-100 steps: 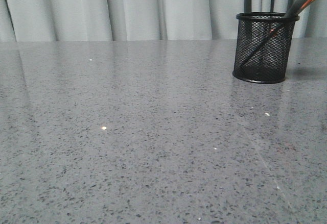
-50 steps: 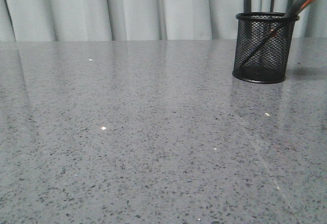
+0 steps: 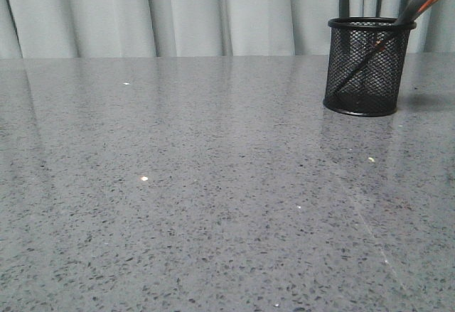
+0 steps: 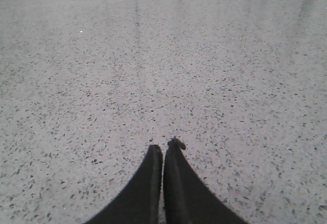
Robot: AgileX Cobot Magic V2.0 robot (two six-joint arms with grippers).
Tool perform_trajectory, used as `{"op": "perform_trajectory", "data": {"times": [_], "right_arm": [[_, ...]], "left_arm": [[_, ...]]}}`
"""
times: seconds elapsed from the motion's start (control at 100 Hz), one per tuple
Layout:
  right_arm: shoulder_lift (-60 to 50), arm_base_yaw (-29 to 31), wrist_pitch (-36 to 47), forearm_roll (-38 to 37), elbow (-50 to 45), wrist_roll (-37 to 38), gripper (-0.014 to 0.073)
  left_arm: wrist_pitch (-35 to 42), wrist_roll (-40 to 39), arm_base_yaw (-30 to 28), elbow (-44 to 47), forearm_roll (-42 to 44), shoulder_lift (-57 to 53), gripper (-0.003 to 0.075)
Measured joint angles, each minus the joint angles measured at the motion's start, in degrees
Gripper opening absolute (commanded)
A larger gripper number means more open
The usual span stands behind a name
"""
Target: Put scissors into bucket
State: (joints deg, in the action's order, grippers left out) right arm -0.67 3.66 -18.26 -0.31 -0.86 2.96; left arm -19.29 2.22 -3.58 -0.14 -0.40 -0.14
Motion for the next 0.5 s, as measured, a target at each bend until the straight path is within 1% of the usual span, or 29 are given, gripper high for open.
{"op": "perform_trajectory", "data": {"times": [0.5], "right_arm": [[0.0, 0.0, 0.0, 0.31, 0.1, 0.0, -0.0046]], "left_arm": [[0.0, 0.0, 0.0, 0.0, 0.0, 0.0, -0.002]]}}
